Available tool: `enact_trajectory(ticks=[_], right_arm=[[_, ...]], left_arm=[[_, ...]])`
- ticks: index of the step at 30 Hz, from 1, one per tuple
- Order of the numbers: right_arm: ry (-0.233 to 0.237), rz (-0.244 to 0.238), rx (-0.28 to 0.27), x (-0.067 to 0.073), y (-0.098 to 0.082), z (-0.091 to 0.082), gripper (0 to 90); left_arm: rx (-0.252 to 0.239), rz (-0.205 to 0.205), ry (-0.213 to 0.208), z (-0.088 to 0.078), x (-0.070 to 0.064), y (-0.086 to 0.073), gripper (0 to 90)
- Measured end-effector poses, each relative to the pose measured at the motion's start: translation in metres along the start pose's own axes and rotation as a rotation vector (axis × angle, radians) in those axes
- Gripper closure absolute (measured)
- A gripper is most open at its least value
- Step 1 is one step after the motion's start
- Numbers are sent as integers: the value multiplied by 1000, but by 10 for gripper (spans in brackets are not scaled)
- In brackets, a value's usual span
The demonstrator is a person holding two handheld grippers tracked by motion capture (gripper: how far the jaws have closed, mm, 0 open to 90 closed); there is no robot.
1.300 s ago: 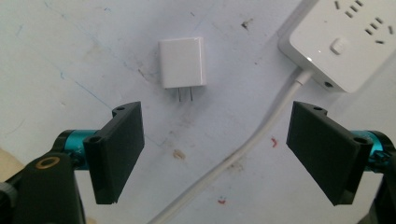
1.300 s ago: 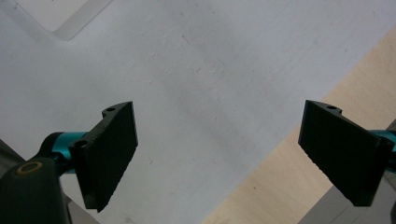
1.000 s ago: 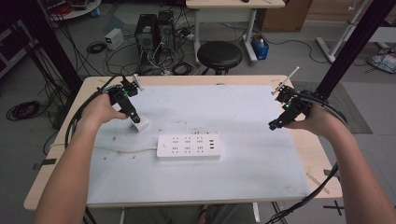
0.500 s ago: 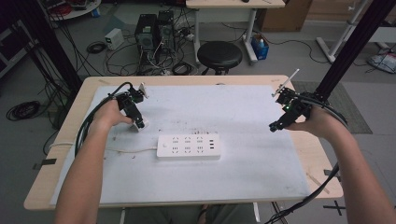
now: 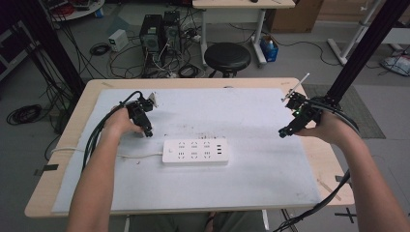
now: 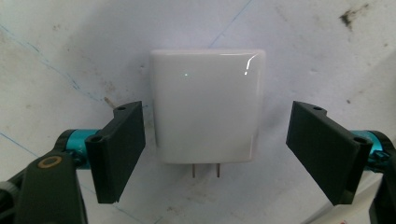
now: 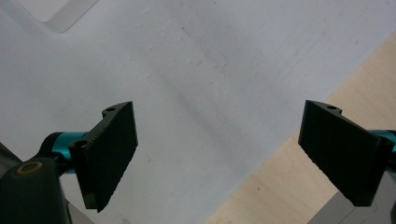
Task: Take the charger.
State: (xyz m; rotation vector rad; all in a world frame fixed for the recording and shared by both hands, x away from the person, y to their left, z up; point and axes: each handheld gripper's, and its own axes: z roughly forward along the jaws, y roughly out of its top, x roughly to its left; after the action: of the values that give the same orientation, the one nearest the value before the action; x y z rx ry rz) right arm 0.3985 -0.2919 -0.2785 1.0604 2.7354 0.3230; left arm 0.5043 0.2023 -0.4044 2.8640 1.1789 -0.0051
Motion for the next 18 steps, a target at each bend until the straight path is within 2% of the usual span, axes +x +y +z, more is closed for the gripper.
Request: enact_trajectory(ticks=[7,9,11,12,14,18], right_arm=[[4,-5,3,0,1,3,112],[4,-3,6,0,2,4,112],[6,12,8,1,2,5,112],[4,-1,8,-1,1,5,112],[8,-2,10,-1,1,7,112],[12,-4,13,-2,1,9,112]], left_arm=[[5,-7,14,4,1,1,288],[10,-7,14,4,2,1,359],[8,-5,19,5,3,2,374],[15,-4,15,5,3,2,409],[9,-13,12,6,3,3,411],[12,-1,9,6,4,3,423]])
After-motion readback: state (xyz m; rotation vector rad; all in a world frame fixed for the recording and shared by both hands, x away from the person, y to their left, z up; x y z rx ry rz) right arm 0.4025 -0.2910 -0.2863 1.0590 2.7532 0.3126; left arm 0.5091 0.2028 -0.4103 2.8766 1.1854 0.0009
